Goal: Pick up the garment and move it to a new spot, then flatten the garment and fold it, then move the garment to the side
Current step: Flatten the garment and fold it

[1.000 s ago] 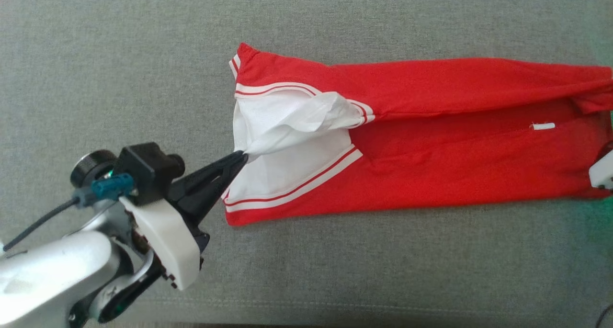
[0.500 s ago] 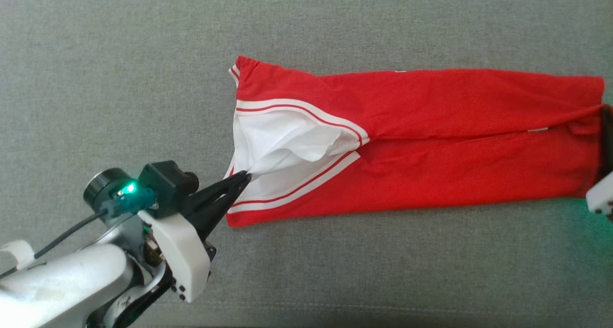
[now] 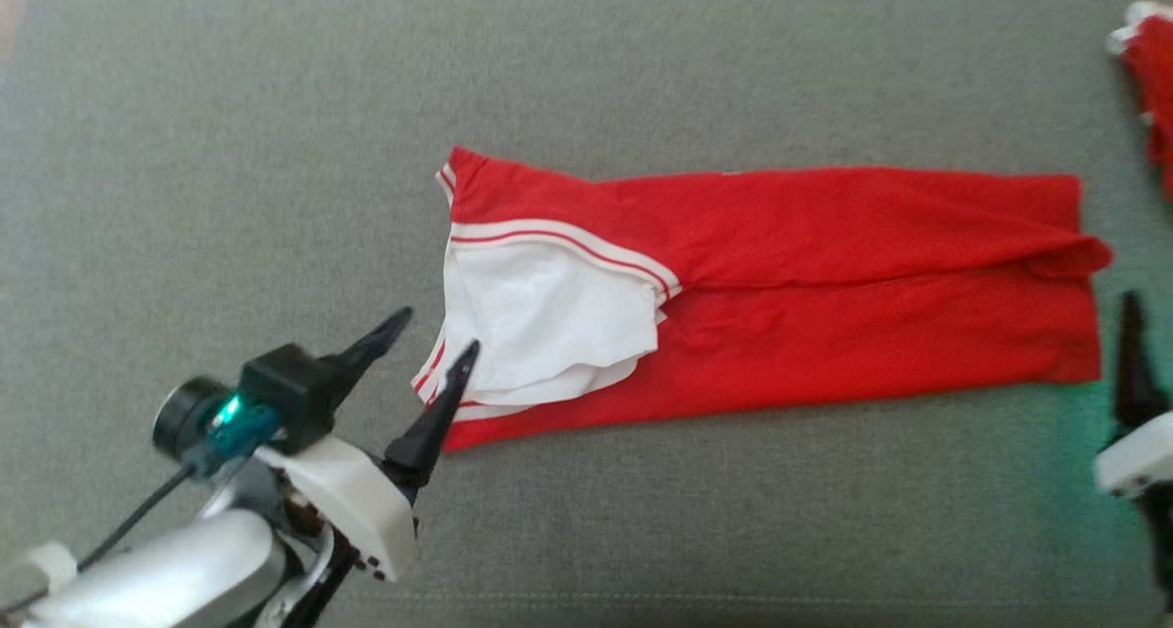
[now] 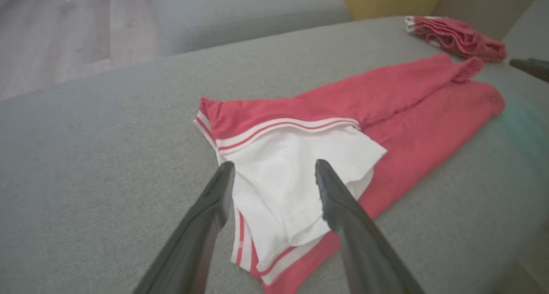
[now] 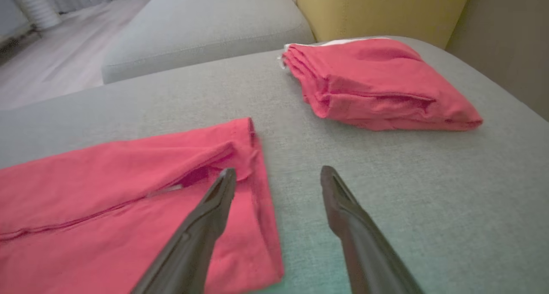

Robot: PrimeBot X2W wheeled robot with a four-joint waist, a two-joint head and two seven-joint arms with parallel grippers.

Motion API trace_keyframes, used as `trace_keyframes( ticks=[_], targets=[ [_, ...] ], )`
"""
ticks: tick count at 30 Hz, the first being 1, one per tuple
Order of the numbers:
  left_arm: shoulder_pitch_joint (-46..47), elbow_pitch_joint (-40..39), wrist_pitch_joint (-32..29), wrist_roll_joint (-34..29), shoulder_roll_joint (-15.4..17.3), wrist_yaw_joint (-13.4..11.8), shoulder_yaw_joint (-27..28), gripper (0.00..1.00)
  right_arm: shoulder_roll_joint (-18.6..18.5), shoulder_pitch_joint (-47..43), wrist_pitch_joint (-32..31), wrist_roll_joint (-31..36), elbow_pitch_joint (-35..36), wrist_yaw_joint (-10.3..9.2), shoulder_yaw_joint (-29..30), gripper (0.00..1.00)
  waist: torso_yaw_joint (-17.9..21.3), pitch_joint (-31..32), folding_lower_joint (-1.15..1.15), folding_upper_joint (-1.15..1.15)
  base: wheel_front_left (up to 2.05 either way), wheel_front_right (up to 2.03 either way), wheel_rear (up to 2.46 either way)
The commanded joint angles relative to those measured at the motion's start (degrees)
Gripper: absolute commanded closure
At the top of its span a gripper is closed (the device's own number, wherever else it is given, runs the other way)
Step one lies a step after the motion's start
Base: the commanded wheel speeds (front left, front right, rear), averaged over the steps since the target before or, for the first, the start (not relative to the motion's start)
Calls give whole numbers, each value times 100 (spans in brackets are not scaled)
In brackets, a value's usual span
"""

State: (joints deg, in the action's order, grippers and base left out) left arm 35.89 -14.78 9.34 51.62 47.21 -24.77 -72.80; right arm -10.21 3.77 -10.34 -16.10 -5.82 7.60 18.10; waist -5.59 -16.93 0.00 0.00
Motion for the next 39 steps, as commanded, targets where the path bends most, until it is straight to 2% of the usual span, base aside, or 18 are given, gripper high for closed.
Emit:
trace_keyframes(
  ticks=[1,5,7,11,16,17,22,23,26,30,39],
  targets=[
    [-172,-19,286,136,63,-223,430,0,-20,-80,167,-75,191,-11,-267,0,94,289,0,0,0,0,0],
    [-802,222,540,394,-351,-460,974,0,79,-207,523,-193,-4,-11,-595,0,128,681,0,0,0,0,0],
    [-1122,341,559,347,-605,-466,1345,0,116,-252,709,-246,-137,-11,-763,0,125,853,0,0,0,0,0],
    [-1857,590,563,-138,-1193,-373,2312,0,208,-282,1065,-318,-457,-11,-952,0,101,1160,0,0,0,0,0],
    [-2699,903,564,-891,-1962,0,3447,0,244,-265,1516,-345,-850,-11,-1123,0,64,1407,0,0,0,0,0],
    [-2699,903,564,-891,-1962,0,3447,0,244,-265,1516,-345,-850,-11,-1123,0,64,1407,0,0,0,0,0],
    [-3308,1096,565,-1792,-2692,466,4366,0,247,-268,1944,-335,-1267,-11,-1332,0,46,1635,0,0,0,0,0],
    [-3486,1155,565,-2281,-2880,653,4577,0,252,-276,2076,-331,-1445,-11,-1411,0,37,1717,0,0,0,0,0],
    [-3717,1261,565,-3005,-3096,876,4771,0,290,-288,2216,-351,-1648,-11,-1482,0,18,1831,0,0,0,0,0],
    [-3978,1351,565,-3644,-3386,1140,4905,0,362,-340,2277,-369,-1860,-11,-1451,0,-50,1949,0,0,0,0,0],
    [-4248,1412,565,-4267,-3861,1619,5061,0,364,-170,1932,-303,-2349,-11,-977,0,-351,2016,0,0,0,0,0]
  ],
)
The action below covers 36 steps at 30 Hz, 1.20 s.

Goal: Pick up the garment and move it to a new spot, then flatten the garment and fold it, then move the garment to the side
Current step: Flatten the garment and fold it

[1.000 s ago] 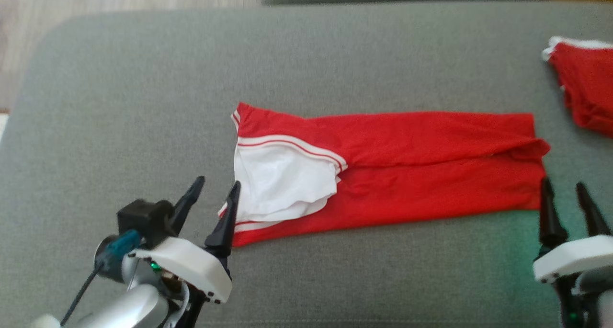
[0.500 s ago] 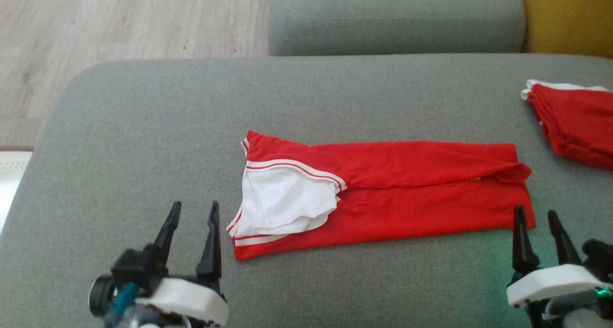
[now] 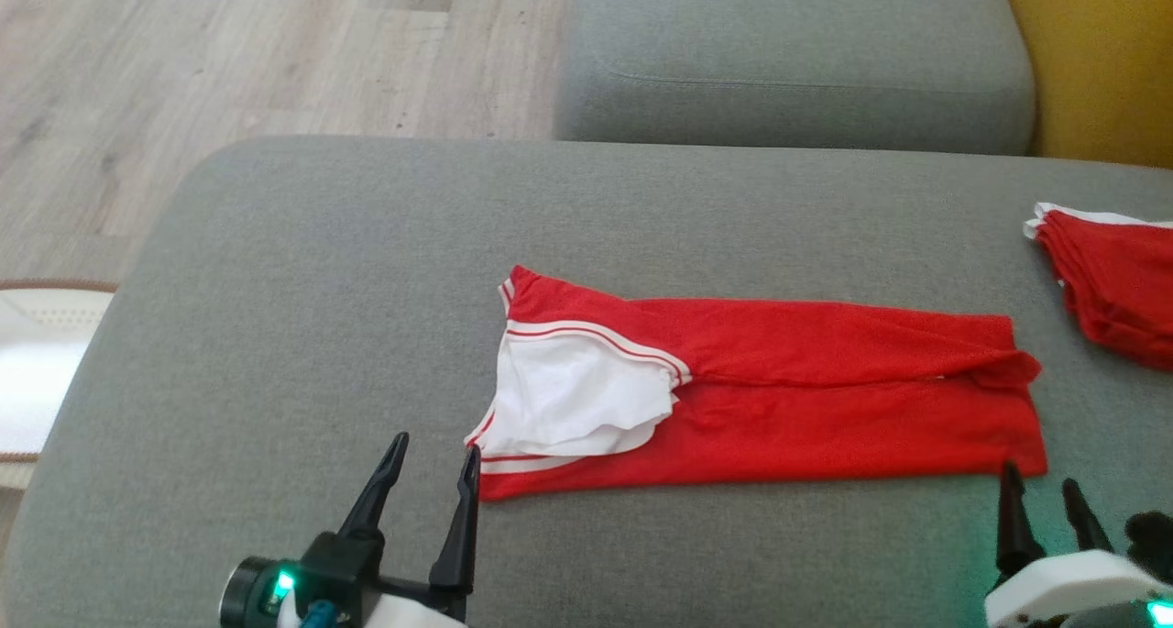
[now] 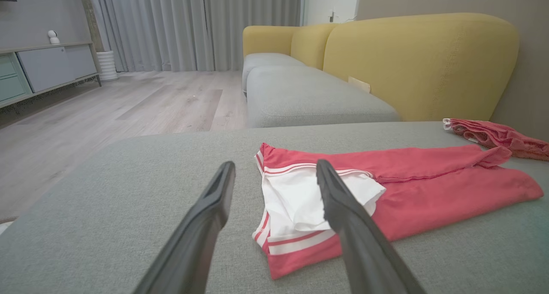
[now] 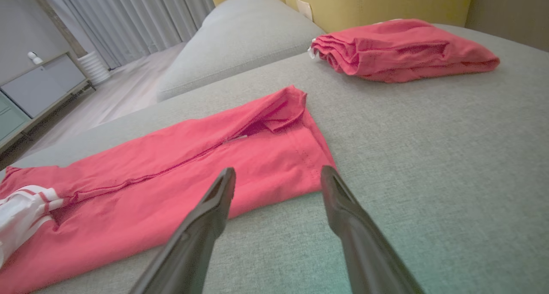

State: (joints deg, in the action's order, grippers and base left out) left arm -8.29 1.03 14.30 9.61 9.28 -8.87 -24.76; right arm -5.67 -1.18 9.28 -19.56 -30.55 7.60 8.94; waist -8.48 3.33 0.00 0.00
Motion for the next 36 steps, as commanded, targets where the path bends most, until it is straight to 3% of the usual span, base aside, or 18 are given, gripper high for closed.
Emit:
trace_keyframes(
  ticks=[1,10,20,36],
  targets=[
    [153,-172,70,-114,-106,66,265,0,-111,399,-87,71,79,-11,21,0,-94,-25,0,0,0,0,0],
    [141,-158,70,-409,-358,322,242,0,-504,1518,-996,557,-552,-11,721,0,-336,-382,0,0,0,0,0],
    [365,62,70,-454,-530,566,221,0,-827,2583,-1449,1259,-1299,-11,1169,0,-391,-836,0,0,0,0,0],
    [478,134,70,-493,-620,655,230,0,-745,2629,-1632,1604,-1949,-11,1360,0,-357,-856,0,0,0,0,0]
  ],
)
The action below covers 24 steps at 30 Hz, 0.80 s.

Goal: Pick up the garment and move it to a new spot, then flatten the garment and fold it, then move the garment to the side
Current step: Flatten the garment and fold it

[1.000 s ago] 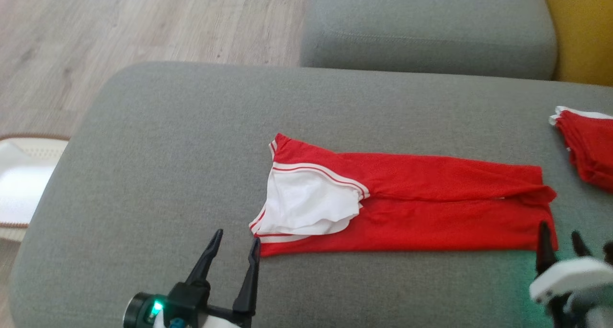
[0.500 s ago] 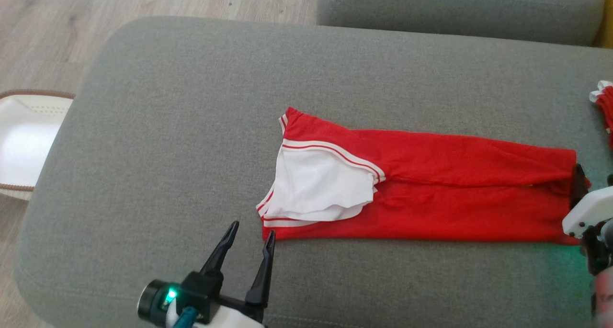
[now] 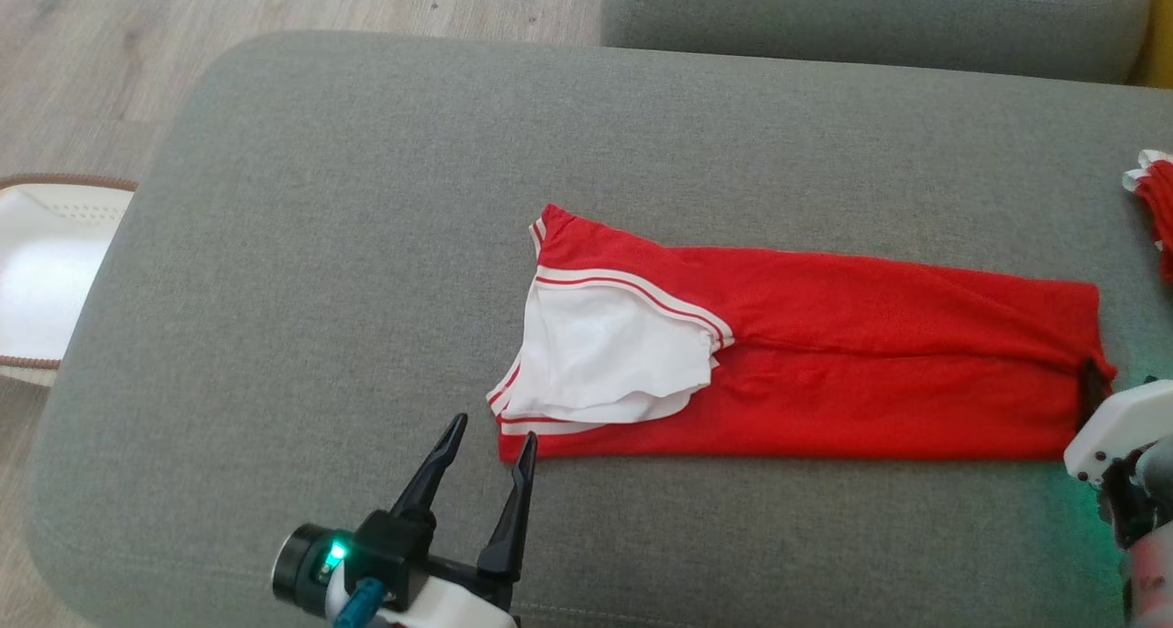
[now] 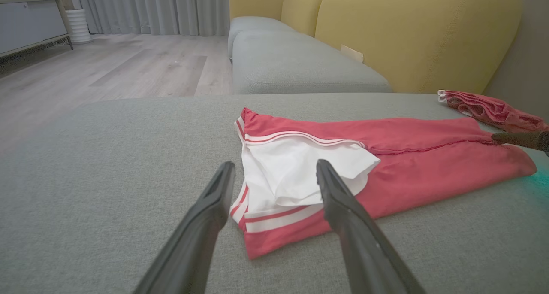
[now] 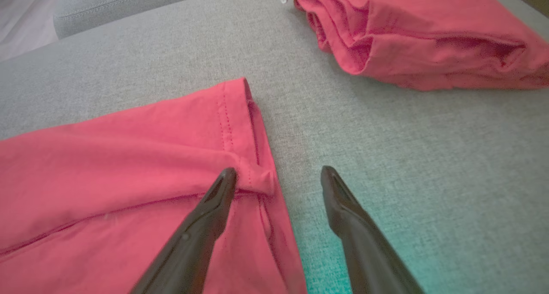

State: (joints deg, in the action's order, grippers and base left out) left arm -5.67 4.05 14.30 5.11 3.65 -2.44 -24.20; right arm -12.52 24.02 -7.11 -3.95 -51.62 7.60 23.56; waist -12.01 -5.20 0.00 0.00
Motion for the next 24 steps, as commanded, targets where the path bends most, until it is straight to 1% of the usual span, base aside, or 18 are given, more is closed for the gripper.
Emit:
trace_keyframes(
  ticks=[1,12,13,14,15,16,20,24],
  targets=[
    [220,-174,70,-48,-59,19,179,0,-59,110,-6,29,129,-11,-105,0,-10,-9,0,0,0,0,0],
    [273,-213,70,-71,-71,70,205,0,-29,205,-266,-281,-246,-11,-331,0,-108,-133,0,0,0,0,0],
    [283,-214,70,-69,-72,73,206,0,-32,216,-303,-337,-279,-11,-371,7,-116,-139,0,0,0,0,0],
    [293,-215,70,-66,-73,75,207,0,-46,225,-322,-390,-300,-11,-411,40,-122,-146,0,0,0,0,0],
    [302,-220,70,-60,-73,73,212,0,-65,228,-323,-429,-307,-11,-461,65,-127,-152,0,0,0,0,0],
    [310,-224,70,-51,-74,71,219,0,-89,227,-296,-456,-298,-11,-515,100,-130,-156,0,0,0,0,0],
    [317,-224,70,-18,-75,40,254,0,-204,203,-223,-529,-236,-11,-716,100,-93,-135,0,0,0,0,0],
    [294,-240,70,28,-76,6,279,0,-417,175,-131,-498,-85,-11,-888,100,21,-80,0,0,0,0,0]
  ],
)
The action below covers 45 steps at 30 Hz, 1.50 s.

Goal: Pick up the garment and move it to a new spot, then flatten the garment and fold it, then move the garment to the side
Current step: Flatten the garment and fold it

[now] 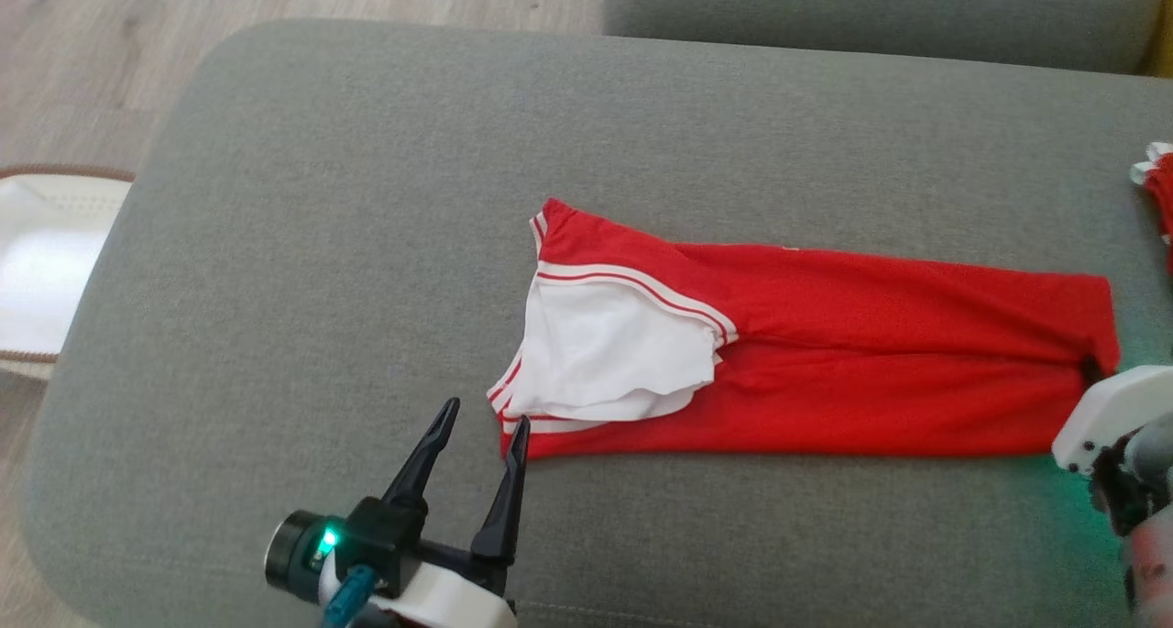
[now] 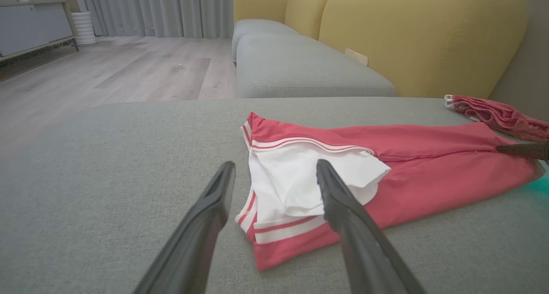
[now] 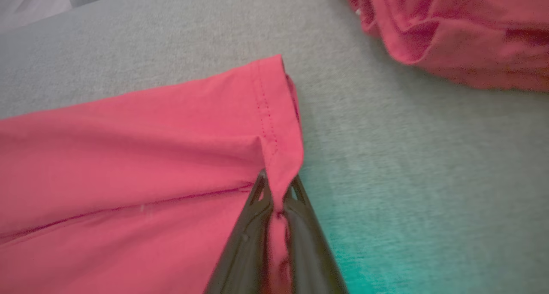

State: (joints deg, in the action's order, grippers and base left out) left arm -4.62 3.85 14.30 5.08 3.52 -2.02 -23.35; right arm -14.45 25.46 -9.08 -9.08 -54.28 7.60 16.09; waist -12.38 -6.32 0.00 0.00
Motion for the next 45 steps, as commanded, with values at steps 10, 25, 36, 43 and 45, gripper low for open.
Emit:
trace_keyframes(
  ticks=[10,25,36,43,45],
  targets=[
    [93,-253,70,61,-64,-71,246,0,-600,-114,-172,482,1235,-11,-151,100,435,210,0,0,0,0,0],
    [68,-204,70,140,-64,-81,170,0,459,-942,-1771,311,4633,-11,-950,100,330,565,0,0,0,0,0],
    [-19,-132,70,185,-64,-53,26,0,1071,-1031,-1899,120,4542,-11,-1854,100,-231,840,0,0,0,0,0],
    [11,-73,70,115,-64,53,-72,0,1151,-882,-1697,-94,3939,-11,-2200,100,-671,897,0,0,0,0,0],
    [-3,-58,70,101,-64,74,-81,0,1154,-821,-1579,-300,3727,-11,-2319,100,-765,912,0,0,0,0,0]
  ],
)
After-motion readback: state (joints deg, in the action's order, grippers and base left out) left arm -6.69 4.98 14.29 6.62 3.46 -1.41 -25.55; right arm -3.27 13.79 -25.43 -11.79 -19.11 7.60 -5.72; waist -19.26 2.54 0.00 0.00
